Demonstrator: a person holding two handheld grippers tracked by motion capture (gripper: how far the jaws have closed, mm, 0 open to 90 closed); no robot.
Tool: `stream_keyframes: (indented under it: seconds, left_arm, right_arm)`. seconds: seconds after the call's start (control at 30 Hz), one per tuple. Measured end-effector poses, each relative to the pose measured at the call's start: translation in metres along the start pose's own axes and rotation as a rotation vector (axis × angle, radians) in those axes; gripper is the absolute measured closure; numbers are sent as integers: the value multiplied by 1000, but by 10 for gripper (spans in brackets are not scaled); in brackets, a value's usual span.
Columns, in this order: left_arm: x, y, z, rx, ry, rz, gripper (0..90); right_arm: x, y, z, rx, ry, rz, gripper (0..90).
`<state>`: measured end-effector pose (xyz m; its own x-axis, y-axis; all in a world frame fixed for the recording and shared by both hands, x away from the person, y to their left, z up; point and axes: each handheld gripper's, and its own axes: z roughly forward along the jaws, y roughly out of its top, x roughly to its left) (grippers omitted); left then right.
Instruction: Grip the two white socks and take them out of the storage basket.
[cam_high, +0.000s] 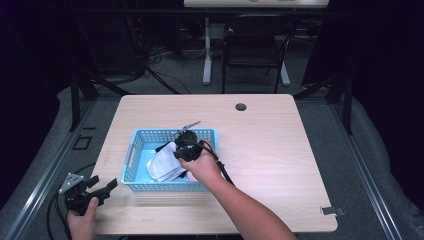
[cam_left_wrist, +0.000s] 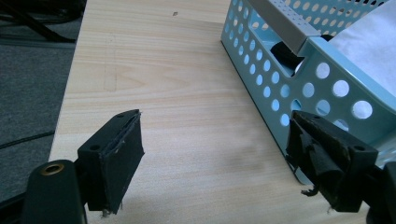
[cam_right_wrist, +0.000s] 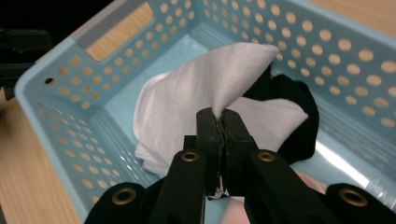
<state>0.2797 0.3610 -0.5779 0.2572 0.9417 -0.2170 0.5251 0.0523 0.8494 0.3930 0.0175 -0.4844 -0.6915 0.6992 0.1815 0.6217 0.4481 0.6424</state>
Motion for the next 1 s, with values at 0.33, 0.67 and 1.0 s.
stream_keyframes:
  seconds: [0.33,0.67,1.0]
  left_arm:
    - [0,0,0,2,0,-1,185]
    - [0,0,0,3,0,0,185]
    - [0,0,0,3,0,1,186]
  right_arm:
    - [24,-2,-29,-166,-41,-160,881]
    - [29,-6,-63,-274,-74,-220,882]
    - [23,-11,-90,-332,-57,-203,882]
